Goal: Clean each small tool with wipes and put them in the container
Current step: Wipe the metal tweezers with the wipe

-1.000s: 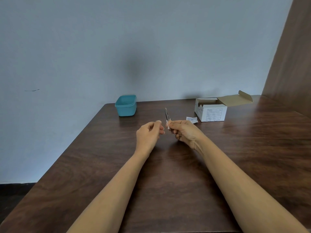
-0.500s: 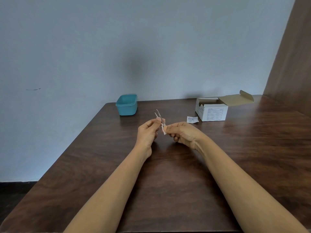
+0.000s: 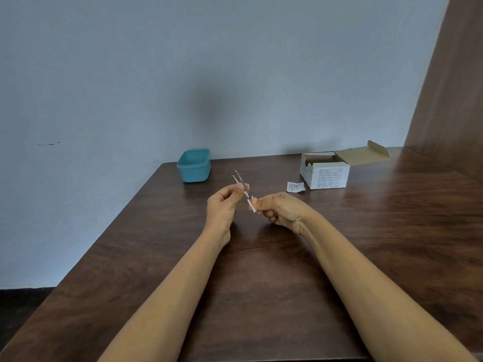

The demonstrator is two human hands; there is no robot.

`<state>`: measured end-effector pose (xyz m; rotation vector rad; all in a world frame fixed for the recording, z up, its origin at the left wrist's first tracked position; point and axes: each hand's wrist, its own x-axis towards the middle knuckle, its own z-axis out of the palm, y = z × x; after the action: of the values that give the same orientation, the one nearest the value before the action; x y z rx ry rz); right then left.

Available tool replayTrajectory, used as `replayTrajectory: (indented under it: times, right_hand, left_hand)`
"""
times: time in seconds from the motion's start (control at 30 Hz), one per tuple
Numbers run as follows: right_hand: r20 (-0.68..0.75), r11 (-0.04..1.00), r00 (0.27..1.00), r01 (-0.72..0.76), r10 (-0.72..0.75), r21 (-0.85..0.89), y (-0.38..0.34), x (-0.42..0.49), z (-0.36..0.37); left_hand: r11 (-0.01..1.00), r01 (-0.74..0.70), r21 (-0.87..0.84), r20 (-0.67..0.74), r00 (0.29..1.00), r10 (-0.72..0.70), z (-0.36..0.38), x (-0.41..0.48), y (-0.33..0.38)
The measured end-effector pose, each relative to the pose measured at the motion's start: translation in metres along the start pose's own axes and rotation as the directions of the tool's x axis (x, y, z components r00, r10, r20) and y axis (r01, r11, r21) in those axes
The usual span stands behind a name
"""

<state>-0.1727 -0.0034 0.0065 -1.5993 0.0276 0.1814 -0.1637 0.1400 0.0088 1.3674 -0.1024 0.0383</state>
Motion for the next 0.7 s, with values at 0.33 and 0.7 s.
replayTrajectory:
  times: [0.33,0.7]
  right_hand:
    - [0.024,0.999,1.000,0.019,-0.019,0.035,0.003,0.002,-0.002]
    - [-0.113,0.923,0.936,0.301,-0.334,-0.239,0.008,0.003,0.004]
  left_hand:
    - [0.998,-0.044,0.046,0.009,0.999,0.044,-0.001,0.000,-0.002]
    - [0.945,-0.186,0.267,-0.114,0.968,0.223,-0.004,0.006,-0.011]
